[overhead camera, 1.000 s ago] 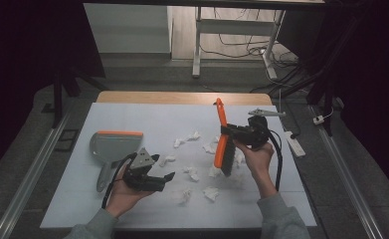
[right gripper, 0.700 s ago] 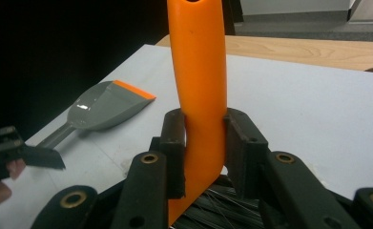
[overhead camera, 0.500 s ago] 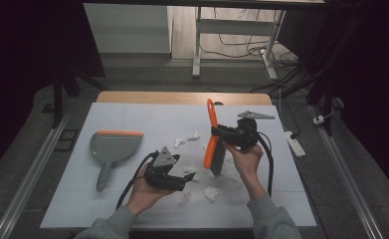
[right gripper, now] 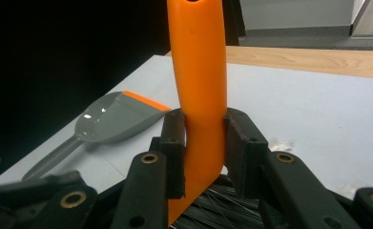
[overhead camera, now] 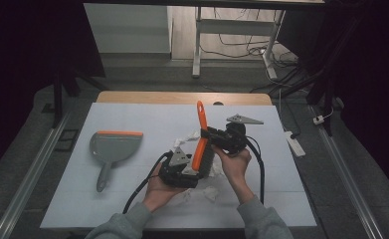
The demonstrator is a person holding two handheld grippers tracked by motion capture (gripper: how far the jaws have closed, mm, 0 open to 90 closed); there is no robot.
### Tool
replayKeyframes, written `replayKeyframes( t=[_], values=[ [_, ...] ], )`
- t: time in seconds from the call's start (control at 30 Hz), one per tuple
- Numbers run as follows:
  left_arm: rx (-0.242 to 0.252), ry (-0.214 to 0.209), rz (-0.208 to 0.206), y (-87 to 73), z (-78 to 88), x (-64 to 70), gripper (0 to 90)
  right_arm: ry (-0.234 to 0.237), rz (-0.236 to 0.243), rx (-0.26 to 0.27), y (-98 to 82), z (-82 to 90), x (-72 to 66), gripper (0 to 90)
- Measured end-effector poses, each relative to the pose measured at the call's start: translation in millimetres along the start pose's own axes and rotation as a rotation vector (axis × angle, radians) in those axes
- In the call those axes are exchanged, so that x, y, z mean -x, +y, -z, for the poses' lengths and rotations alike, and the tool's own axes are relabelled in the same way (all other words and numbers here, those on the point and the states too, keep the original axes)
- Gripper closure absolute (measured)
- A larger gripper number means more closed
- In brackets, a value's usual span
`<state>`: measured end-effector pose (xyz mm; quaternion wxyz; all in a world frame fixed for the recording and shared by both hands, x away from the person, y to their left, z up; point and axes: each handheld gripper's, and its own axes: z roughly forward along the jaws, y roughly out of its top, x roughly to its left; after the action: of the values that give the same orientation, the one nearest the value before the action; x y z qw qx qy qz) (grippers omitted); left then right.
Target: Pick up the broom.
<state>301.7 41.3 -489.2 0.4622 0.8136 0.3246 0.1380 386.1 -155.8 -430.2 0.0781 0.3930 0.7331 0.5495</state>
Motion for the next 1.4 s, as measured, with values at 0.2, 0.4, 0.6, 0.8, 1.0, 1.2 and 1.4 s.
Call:
replayKeyframes(
  t=[0.2,0.4,0.6,0.8,1.0,1.2,1.4],
  values=[
    [0.019,0.019,0.028,-2.0,-5.6,-1.9,32.7,-0.011,-0.009,0.03,-3.0,-3.1,-7.7,71.2],
    [0.046,0.025,0.043,-4.8,-7.4,-3.9,43.3,0.007,-0.043,0.061,-6.6,-4.4,-9.6,71.3],
    [0.057,0.015,0.097,-6.5,-6.3,-13.1,64.2,0.024,-0.051,0.075,-7.8,-5.0,-12.8,71.2],
    [0.053,0.005,0.152,-6.8,-1.0,-25.1,76.6,0.028,-0.036,0.087,-6.2,-2.7,-17.4,71.3],
    [0.022,0.009,0.142,-5.5,5.1,-32.4,78.9,0.047,-0.02,0.072,-3.3,-1.7,-19.4,70.6],
    [-0.013,-0.011,0.118,-2.6,13.3,-39.7,79.5,0.065,0.032,0.039,0.2,-1.0,-17.6,61.9],
    [-0.062,-0.022,0.071,1.9,33.9,-52.4,79.4,0.075,0.108,0.018,5.5,9.2,-12.4,50.0]
  ],
)
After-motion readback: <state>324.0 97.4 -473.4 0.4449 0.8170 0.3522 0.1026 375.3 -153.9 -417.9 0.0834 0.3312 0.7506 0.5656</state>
